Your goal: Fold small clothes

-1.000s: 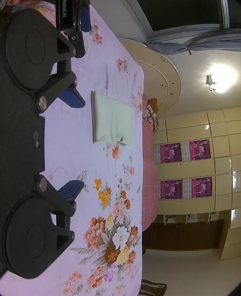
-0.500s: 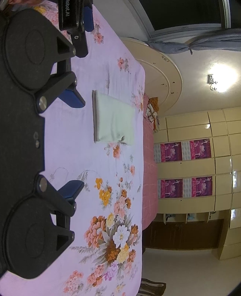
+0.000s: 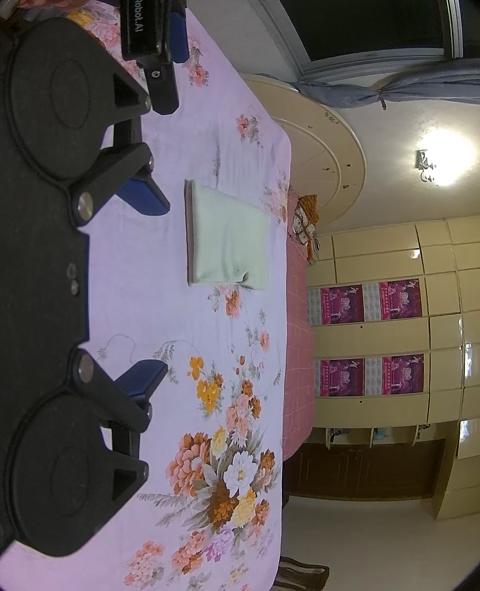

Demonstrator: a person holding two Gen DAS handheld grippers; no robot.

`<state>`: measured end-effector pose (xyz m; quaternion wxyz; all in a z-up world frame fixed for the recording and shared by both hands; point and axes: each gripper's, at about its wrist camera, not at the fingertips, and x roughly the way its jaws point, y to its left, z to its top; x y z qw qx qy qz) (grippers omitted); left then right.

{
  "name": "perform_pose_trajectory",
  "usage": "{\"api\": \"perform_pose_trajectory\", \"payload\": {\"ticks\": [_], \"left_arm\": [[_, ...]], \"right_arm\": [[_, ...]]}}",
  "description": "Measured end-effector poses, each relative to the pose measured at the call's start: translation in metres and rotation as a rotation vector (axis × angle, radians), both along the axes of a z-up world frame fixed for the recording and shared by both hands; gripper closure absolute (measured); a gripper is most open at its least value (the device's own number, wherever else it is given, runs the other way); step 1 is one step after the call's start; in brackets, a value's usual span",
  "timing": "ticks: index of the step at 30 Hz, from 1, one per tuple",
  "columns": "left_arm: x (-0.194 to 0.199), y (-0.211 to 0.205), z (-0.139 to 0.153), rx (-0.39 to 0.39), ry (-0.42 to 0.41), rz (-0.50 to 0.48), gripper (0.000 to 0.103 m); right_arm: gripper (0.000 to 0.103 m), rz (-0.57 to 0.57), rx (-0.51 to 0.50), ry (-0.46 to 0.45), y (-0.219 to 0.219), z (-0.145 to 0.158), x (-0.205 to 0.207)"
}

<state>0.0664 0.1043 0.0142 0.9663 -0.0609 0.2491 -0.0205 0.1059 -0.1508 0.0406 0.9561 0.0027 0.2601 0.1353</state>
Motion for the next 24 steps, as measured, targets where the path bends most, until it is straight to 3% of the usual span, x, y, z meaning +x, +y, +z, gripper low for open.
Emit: {"api": "perform_pose_trajectory", "payload": {"ticks": [24], "left_arm": [[0.000,-0.014,-0.005,0.027,-0.011,-0.006,0.001]], "right_arm": [[0.018,0.012,-0.011,0.008,0.003,-0.001,0.005]]}}
